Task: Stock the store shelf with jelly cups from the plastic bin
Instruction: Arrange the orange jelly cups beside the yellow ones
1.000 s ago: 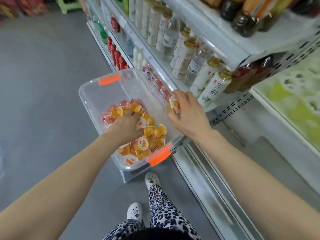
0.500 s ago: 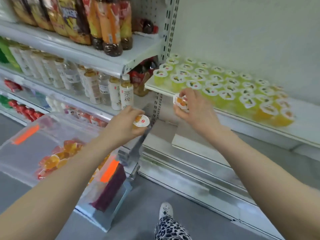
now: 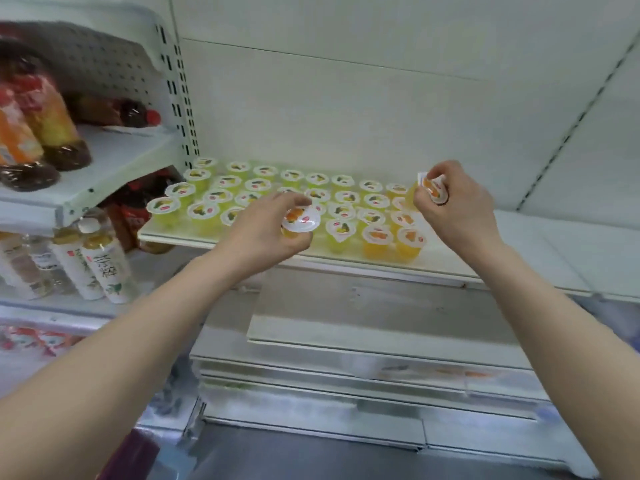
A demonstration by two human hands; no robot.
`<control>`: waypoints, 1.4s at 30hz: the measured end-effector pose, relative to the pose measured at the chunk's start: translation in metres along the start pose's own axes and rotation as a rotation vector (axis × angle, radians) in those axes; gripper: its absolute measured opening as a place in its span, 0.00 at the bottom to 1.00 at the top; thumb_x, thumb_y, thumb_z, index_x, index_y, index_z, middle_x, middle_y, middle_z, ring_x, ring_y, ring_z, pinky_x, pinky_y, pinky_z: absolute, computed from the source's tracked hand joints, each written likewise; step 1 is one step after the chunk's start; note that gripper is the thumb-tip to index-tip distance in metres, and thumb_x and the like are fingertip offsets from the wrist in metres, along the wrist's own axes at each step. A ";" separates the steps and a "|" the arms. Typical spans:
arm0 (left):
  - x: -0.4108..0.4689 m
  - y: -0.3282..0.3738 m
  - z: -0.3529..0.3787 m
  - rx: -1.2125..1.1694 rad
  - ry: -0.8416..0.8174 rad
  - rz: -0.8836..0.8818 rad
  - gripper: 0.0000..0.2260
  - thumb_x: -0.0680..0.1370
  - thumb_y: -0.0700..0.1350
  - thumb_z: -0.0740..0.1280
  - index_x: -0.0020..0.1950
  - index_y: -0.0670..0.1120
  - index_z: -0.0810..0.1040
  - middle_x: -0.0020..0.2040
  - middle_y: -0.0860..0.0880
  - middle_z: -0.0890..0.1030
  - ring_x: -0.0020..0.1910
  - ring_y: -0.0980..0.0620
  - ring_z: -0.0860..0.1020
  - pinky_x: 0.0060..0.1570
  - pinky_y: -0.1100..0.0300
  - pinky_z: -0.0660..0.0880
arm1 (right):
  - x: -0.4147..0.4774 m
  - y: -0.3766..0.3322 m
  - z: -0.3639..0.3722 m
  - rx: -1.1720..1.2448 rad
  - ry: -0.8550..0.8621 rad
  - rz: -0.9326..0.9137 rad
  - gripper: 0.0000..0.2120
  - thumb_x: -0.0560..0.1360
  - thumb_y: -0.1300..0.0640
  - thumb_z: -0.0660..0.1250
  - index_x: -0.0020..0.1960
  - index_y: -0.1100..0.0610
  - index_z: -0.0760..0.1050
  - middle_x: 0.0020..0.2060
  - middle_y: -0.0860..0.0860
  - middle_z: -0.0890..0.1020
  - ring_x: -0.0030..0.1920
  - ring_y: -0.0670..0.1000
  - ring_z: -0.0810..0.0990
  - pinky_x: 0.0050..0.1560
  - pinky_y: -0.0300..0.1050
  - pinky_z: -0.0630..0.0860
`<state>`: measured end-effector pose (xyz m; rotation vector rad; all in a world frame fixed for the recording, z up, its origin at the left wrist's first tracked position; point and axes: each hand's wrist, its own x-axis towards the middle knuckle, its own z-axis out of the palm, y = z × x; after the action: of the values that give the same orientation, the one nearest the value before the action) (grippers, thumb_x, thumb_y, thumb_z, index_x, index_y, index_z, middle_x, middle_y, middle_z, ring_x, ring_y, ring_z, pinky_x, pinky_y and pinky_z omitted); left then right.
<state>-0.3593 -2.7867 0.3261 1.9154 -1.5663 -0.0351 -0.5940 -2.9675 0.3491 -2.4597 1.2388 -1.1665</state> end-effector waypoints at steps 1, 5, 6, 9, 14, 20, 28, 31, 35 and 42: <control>0.012 0.010 0.007 -0.014 0.017 0.001 0.23 0.72 0.52 0.71 0.66 0.53 0.75 0.63 0.54 0.76 0.62 0.54 0.74 0.60 0.61 0.67 | 0.008 0.016 -0.006 0.005 0.001 0.031 0.11 0.74 0.49 0.65 0.54 0.52 0.72 0.45 0.53 0.81 0.47 0.58 0.77 0.48 0.50 0.71; 0.060 0.046 0.037 -0.034 0.050 -0.019 0.22 0.74 0.52 0.70 0.68 0.53 0.74 0.63 0.53 0.76 0.62 0.54 0.73 0.60 0.60 0.67 | 0.041 0.081 -0.014 -0.029 -0.079 0.123 0.12 0.74 0.47 0.66 0.54 0.51 0.74 0.45 0.55 0.82 0.49 0.59 0.78 0.51 0.51 0.73; 0.070 0.053 0.045 -0.025 0.051 -0.024 0.23 0.74 0.52 0.70 0.68 0.52 0.73 0.63 0.52 0.76 0.63 0.54 0.73 0.60 0.62 0.66 | 0.048 0.095 -0.012 -0.043 -0.108 0.137 0.12 0.73 0.47 0.67 0.54 0.51 0.75 0.45 0.55 0.82 0.49 0.59 0.78 0.50 0.50 0.73; 0.099 0.069 0.065 0.003 0.064 -0.048 0.24 0.74 0.53 0.71 0.69 0.51 0.72 0.63 0.50 0.76 0.63 0.52 0.73 0.58 0.63 0.66 | 0.066 0.131 0.001 -0.033 -0.185 0.167 0.12 0.73 0.45 0.68 0.52 0.50 0.76 0.44 0.53 0.82 0.48 0.58 0.79 0.49 0.48 0.74; 0.130 0.083 0.089 0.009 0.101 -0.128 0.27 0.72 0.55 0.72 0.68 0.50 0.72 0.62 0.50 0.76 0.60 0.51 0.75 0.61 0.54 0.72 | 0.095 0.165 0.036 0.021 -0.305 0.141 0.13 0.72 0.46 0.70 0.54 0.49 0.77 0.48 0.52 0.82 0.53 0.57 0.78 0.49 0.44 0.70; 0.150 0.083 0.103 0.044 0.127 -0.196 0.25 0.71 0.55 0.73 0.66 0.49 0.74 0.59 0.51 0.78 0.57 0.52 0.76 0.57 0.56 0.73 | 0.122 0.182 0.075 0.009 -0.422 0.100 0.15 0.72 0.46 0.70 0.56 0.51 0.77 0.52 0.54 0.82 0.55 0.57 0.77 0.48 0.43 0.66; 0.169 0.092 0.116 0.049 0.146 -0.203 0.24 0.72 0.55 0.73 0.65 0.51 0.74 0.58 0.52 0.76 0.56 0.53 0.75 0.54 0.58 0.73 | 0.140 0.195 0.095 0.027 -0.431 0.034 0.14 0.75 0.48 0.68 0.58 0.52 0.76 0.53 0.55 0.82 0.55 0.58 0.77 0.52 0.48 0.70; 0.181 0.099 0.126 0.035 0.125 -0.177 0.25 0.71 0.55 0.73 0.65 0.52 0.73 0.58 0.52 0.75 0.55 0.53 0.75 0.56 0.58 0.72 | 0.144 0.200 0.096 0.035 -0.454 0.003 0.15 0.75 0.48 0.68 0.59 0.53 0.76 0.51 0.55 0.81 0.54 0.58 0.78 0.52 0.48 0.71; 0.198 0.112 0.143 0.034 0.066 -0.134 0.25 0.70 0.53 0.73 0.65 0.52 0.73 0.57 0.53 0.74 0.55 0.54 0.75 0.55 0.60 0.71 | 0.149 0.211 0.093 0.017 -0.528 -0.064 0.17 0.75 0.44 0.67 0.61 0.50 0.75 0.52 0.53 0.80 0.53 0.56 0.78 0.52 0.48 0.72; 0.222 0.132 0.184 0.253 -0.147 0.053 0.23 0.70 0.60 0.70 0.61 0.51 0.78 0.52 0.51 0.79 0.56 0.49 0.73 0.53 0.57 0.71 | 0.157 0.230 0.078 -0.148 -0.436 -0.264 0.21 0.82 0.50 0.56 0.73 0.55 0.66 0.68 0.57 0.73 0.64 0.61 0.72 0.62 0.54 0.69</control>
<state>-0.4859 -3.0771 0.3291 2.1038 -1.7903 0.0475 -0.6257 -3.2474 0.2843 -2.8442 0.9243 -0.5427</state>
